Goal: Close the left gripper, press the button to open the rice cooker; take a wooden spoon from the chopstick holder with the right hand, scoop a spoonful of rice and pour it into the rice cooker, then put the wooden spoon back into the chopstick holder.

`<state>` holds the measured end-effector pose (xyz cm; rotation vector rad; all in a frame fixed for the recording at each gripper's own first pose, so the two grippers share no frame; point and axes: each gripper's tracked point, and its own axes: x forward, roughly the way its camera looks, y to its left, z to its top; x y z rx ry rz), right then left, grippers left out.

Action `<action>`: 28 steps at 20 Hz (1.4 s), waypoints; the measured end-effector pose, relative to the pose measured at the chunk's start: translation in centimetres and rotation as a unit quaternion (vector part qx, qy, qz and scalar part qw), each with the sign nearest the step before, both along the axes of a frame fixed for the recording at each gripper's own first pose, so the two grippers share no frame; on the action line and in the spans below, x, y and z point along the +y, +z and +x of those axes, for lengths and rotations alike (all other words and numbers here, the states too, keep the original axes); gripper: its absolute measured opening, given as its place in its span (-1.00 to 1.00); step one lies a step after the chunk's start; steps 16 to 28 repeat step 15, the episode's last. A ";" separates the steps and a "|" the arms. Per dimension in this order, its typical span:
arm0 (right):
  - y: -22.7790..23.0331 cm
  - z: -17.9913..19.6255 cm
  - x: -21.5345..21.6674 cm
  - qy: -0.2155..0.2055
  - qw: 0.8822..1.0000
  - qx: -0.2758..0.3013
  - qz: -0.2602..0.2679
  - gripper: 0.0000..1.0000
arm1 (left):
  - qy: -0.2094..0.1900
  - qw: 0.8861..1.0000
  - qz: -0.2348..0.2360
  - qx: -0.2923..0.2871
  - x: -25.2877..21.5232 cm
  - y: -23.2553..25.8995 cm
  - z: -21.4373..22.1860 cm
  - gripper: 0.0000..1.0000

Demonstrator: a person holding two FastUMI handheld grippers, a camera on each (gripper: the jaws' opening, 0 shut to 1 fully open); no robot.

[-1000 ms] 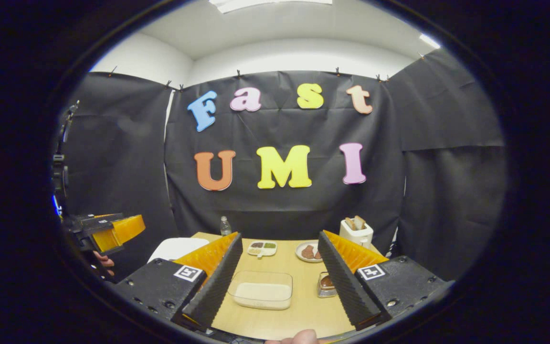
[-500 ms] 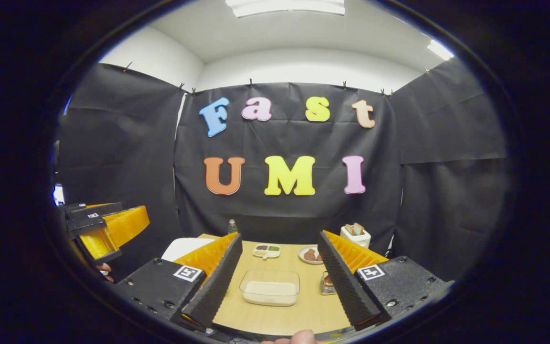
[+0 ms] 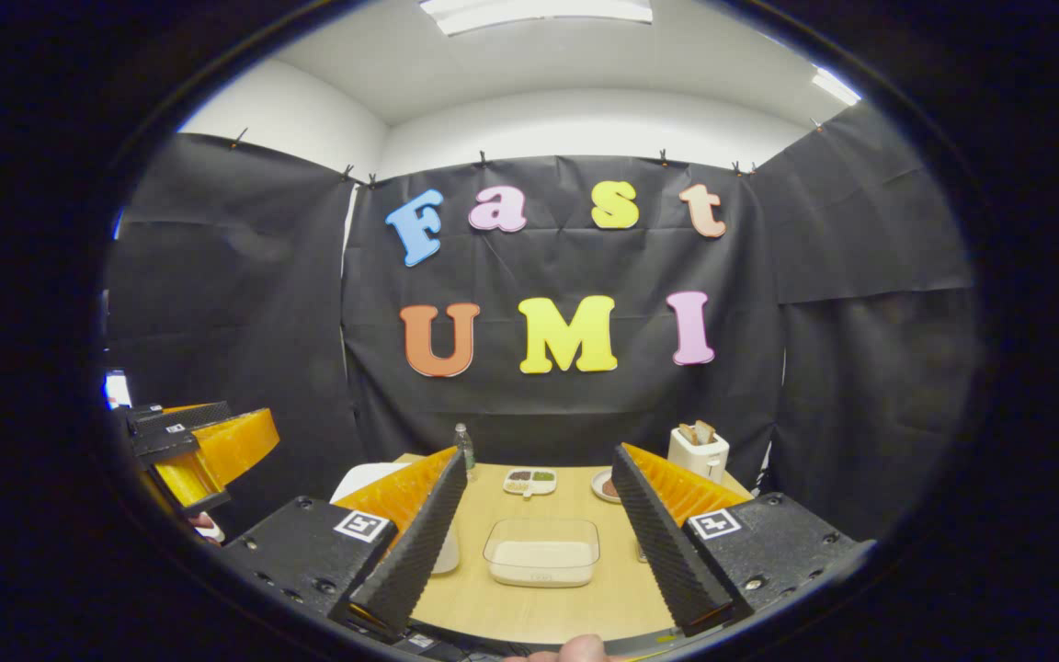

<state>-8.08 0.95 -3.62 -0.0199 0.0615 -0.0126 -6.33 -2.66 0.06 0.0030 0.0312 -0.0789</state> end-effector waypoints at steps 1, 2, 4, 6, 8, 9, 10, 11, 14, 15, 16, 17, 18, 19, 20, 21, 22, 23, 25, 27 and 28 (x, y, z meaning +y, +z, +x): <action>0.0 -0.1 -0.1 -0.001 1.000 0.001 0.000 1.00 | -0.001 1.000 0.001 -0.001 0.0 0.0 -0.1 0.89; -0.1 -0.1 -0.1 -0.001 1.000 0.001 0.000 1.00 | -0.002 1.000 0.000 -0.001 -0.2 0.0 -0.1 0.89; -0.1 0.0 -0.2 -0.003 1.000 0.003 0.002 1.00 | -0.004 1.000 -0.001 0.006 -0.4 -0.3 0.0 0.89; 0.2 0.1 -0.2 -0.002 1.000 -0.001 0.004 1.00 | -0.003 1.000 0.001 0.003 -0.3 0.0 -0.2 0.89; -0.3 0.1 -0.4 0.000 1.000 0.002 0.006 1.00 | -0.001 1.000 0.002 0.002 -0.3 0.0 0.0 0.89; -0.5 0.0 -0.3 0.002 1.000 0.006 0.006 0.93 | -0.001 1.000 0.000 0.005 -0.5 -0.1 0.1 0.89; -0.4 0.1 -0.4 0.002 1.000 0.006 0.006 1.00 | -0.003 1.000 -0.001 0.006 -0.8 -0.1 -0.1 0.89; -0.2 0.1 -0.7 0.000 1.000 0.003 0.005 1.00 | -0.004 1.000 0.001 0.006 -0.9 -0.1 -0.1 0.89; -0.4 0.2 -1.1 -0.003 1.000 0.005 0.007 1.00 | -0.006 1.000 0.007 0.004 -1.2 -0.1 0.1 0.88; -0.3 0.1 -1.3 -0.005 1.000 0.006 0.007 1.00 | -0.006 1.000 0.007 0.006 -1.3 -0.1 0.3 0.88; -0.3 0.1 -1.3 -0.005 1.000 0.006 0.007 1.00 | -0.006 1.000 0.007 0.006 -1.3 -0.1 0.3 0.88; -0.3 0.1 -1.3 -0.005 1.000 0.006 0.007 1.00 | -0.006 1.000 0.007 0.006 -1.3 -0.1 0.3 0.88; -0.3 0.1 -1.3 -0.005 1.000 0.006 0.007 1.00 | -0.006 1.000 0.007 0.006 -1.3 -0.1 0.3 0.88; -0.3 0.1 -1.3 -0.005 1.000 0.006 0.007 1.00 | -0.006 1.000 0.007 0.006 -1.3 -0.1 0.3 0.88; -0.3 0.1 -1.3 -0.005 1.000 0.006 0.007 1.00 | -0.006 1.000 0.007 0.006 -1.3 -0.1 0.3 0.88; -0.3 0.1 -1.3 -0.005 1.000 0.006 0.007 1.00 | -0.006 1.000 0.007 0.006 -1.3 -0.1 0.3 0.88; -0.3 0.1 -1.3 -0.005 1.000 0.006 0.007 1.00 | -0.006 1.000 0.007 0.006 -1.3 -0.1 0.3 0.88; -0.3 0.1 -1.3 -0.005 1.000 0.006 0.007 1.00 | -0.006 1.000 0.007 0.006 -1.3 -0.1 0.3 0.88; -0.3 0.1 -1.3 -0.005 1.000 0.006 0.007 1.00 | -0.006 1.000 0.007 0.006 -1.3 -0.1 0.3 0.88; -0.3 0.1 -1.3 -0.005 1.000 0.006 0.007 1.00 | -0.006 1.000 0.007 0.006 -1.3 -0.1 0.3 0.88; -0.3 0.1 -1.3 -0.005 1.000 0.006 0.007 1.00 | -0.006 1.000 0.007 0.006 -1.3 -0.1 0.3 0.88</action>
